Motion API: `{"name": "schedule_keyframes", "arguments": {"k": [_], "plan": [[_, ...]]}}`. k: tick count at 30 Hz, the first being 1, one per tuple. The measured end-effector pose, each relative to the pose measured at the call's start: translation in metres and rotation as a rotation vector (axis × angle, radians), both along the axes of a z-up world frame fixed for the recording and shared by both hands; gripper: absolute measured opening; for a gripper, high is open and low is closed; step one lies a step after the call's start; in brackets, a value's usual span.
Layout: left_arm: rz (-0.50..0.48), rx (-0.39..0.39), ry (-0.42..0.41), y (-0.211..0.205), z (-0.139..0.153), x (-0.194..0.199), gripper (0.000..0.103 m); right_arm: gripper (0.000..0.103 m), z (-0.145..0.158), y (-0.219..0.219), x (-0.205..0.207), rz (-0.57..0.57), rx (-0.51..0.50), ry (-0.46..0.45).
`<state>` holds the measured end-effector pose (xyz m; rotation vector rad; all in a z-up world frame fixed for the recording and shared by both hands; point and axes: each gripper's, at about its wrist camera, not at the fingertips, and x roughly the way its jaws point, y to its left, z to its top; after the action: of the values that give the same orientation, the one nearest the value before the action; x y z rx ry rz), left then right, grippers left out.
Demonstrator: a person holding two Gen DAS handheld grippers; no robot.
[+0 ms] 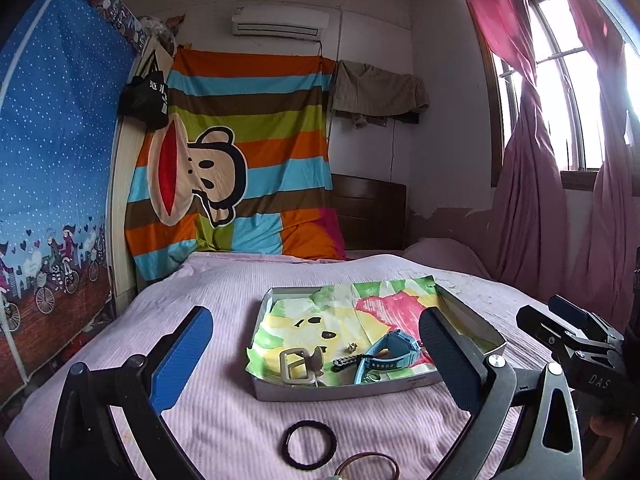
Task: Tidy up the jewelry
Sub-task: 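Pull both tools back from the tray toward the two hair ties, then grasp the brown beaded hair tie with the right tool while the left tool grasps the black hair tie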
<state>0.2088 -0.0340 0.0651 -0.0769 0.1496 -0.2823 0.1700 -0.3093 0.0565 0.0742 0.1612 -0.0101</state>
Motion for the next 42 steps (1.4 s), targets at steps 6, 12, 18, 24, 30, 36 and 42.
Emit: {"name": "schedule_keyframes", "arguments": {"k": [6,12,18,24,30,36,42], "plan": [[0.007,0.034,-0.023,0.012,-0.004,-0.023,0.103,0.102,-0.002,0.013,-0.030,0.004,0.004,-0.032],[-0.023,0.062,0.058,0.028,-0.016,-0.023,0.103,0.102,-0.007,0.025,-0.046,0.023,-0.022,-0.049],[-0.066,0.039,0.223,0.047,-0.031,0.001,0.103,0.102,-0.021,0.035,-0.037,0.099,-0.057,0.040],[-0.108,0.015,0.359,0.050,-0.046,0.026,0.096,0.102,-0.042,0.044,-0.010,0.161,-0.094,0.184],[-0.145,0.037,0.485,0.038,-0.067,0.049,0.070,0.077,-0.061,0.051,0.020,0.228,-0.105,0.317],[-0.195,0.055,0.568,0.024,-0.084,0.068,0.046,0.054,-0.084,0.059,0.048,0.304,-0.093,0.447],[-0.234,0.022,0.686,0.019,-0.104,0.089,0.037,0.037,-0.102,0.081,0.061,0.398,-0.146,0.532]]}}
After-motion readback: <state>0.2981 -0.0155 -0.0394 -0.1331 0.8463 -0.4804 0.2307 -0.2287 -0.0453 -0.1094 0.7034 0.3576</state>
